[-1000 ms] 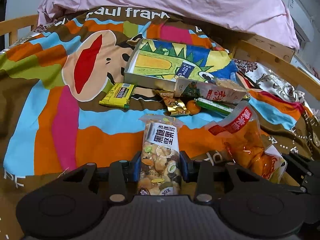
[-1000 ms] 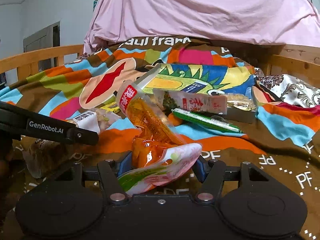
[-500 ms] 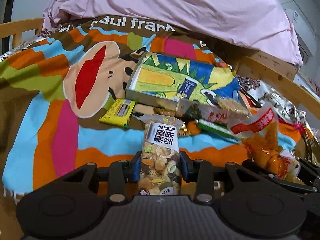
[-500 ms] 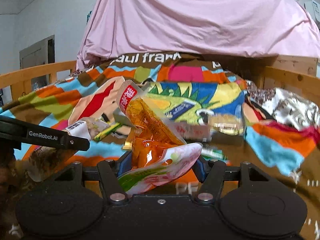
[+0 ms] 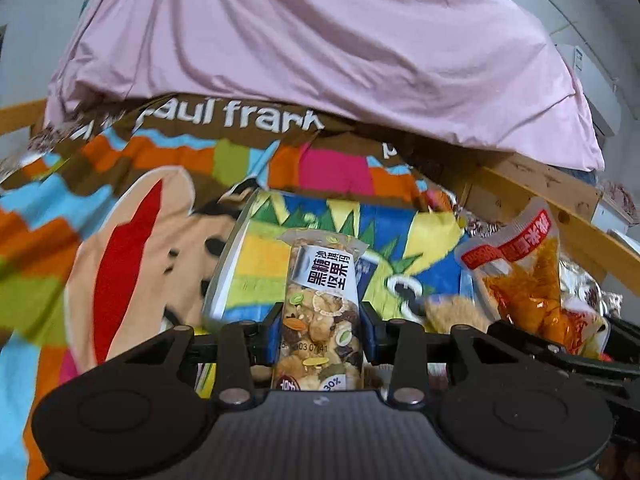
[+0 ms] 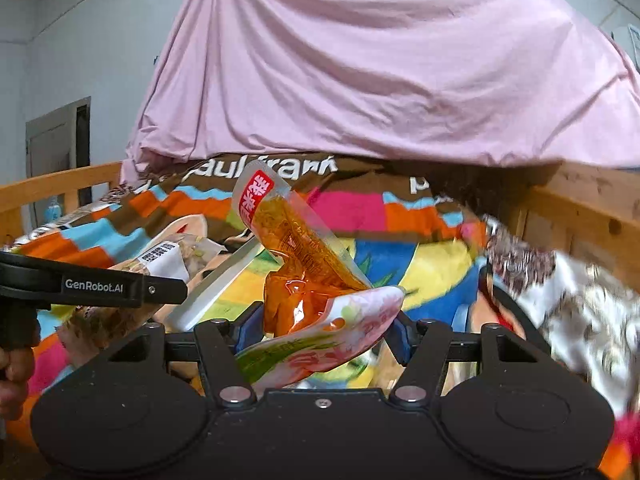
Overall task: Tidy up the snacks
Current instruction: 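Lower the nut bar into the tin with the left tool while the right lowers the pouch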
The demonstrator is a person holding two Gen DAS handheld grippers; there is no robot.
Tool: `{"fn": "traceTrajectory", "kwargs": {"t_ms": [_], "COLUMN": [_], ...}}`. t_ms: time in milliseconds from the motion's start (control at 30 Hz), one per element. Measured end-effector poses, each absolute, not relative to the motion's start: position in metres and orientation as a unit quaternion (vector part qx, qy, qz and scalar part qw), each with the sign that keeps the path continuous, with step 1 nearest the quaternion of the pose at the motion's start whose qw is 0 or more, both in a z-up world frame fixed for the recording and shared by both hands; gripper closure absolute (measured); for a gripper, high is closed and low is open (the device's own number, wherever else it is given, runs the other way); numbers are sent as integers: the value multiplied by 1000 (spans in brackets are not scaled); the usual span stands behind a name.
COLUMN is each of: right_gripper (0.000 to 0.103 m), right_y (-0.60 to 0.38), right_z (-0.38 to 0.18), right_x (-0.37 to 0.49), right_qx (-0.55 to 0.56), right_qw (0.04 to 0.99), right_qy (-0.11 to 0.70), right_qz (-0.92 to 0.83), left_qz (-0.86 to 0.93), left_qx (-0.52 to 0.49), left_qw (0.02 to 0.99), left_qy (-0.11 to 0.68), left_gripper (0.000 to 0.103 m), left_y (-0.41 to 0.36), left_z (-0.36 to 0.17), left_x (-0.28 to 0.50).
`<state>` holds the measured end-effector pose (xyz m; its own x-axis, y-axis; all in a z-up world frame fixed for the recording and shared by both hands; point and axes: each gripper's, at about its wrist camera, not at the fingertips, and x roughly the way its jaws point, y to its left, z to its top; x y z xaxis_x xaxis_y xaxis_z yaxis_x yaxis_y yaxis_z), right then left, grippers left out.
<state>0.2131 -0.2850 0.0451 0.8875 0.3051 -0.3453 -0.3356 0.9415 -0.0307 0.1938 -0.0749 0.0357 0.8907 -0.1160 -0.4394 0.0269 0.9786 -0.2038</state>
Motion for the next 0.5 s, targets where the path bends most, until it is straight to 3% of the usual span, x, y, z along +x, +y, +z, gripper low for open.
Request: {"fn": "traceTrajectory", "kwargs": {"t_ms": [500], "right_gripper": [39], "right_y": [-266], "right_z": [-2], "right_x": [318], "right_qx": [-40], "right_qw": [964], "right_qy": [223], "right_qz": [137], "left_qz": [-51], "left_qx": [-75], "left_qw": [962], "left_qy": [256], "left_gripper": [62], "left_y": [-73], "left_z": [13], "left_x": [326]}}
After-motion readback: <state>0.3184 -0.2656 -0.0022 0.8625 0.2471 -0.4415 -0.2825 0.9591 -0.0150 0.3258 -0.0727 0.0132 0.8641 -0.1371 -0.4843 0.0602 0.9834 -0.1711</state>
